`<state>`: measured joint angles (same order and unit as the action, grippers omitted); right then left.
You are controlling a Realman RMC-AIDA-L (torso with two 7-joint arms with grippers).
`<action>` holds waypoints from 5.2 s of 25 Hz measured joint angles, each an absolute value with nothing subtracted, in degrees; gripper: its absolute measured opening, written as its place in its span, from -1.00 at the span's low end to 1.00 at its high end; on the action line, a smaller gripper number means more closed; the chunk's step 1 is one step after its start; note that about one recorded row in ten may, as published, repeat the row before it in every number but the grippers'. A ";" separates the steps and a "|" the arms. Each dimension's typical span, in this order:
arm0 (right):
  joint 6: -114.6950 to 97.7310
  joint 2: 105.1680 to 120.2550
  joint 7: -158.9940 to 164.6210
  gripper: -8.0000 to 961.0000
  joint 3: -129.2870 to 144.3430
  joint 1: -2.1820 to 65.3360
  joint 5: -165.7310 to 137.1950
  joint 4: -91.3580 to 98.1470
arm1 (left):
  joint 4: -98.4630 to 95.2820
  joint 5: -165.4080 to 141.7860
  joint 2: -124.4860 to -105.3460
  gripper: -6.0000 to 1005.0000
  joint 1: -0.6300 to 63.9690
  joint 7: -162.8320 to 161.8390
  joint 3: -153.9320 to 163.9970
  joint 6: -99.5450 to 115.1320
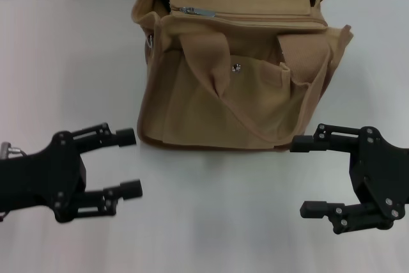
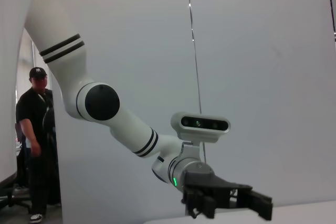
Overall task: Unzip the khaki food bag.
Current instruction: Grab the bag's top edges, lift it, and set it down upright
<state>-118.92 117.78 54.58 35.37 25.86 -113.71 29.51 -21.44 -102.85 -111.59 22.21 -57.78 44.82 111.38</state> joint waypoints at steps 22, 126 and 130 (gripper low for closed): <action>-118.04 118.83 55.56 0.66 24.17 24.27 -113.10 28.21 | -22.26 -104.33 -116.89 0.59 21.49 -59.11 29.76 107.82; -89.75 119.62 9.25 0.66 11.69 24.52 -104.66 1.01 | 5.96 -92.21 -119.17 -0.81 42.98 -24.17 36.82 90.71; -88.44 119.62 8.78 0.66 12.74 25.79 -104.67 -0.80 | 5.98 -92.22 -119.17 -0.81 43.37 -24.17 36.83 90.64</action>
<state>-88.44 119.62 8.78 12.74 25.79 -104.67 -0.80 5.98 -92.22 -119.17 43.37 -24.17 36.83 90.64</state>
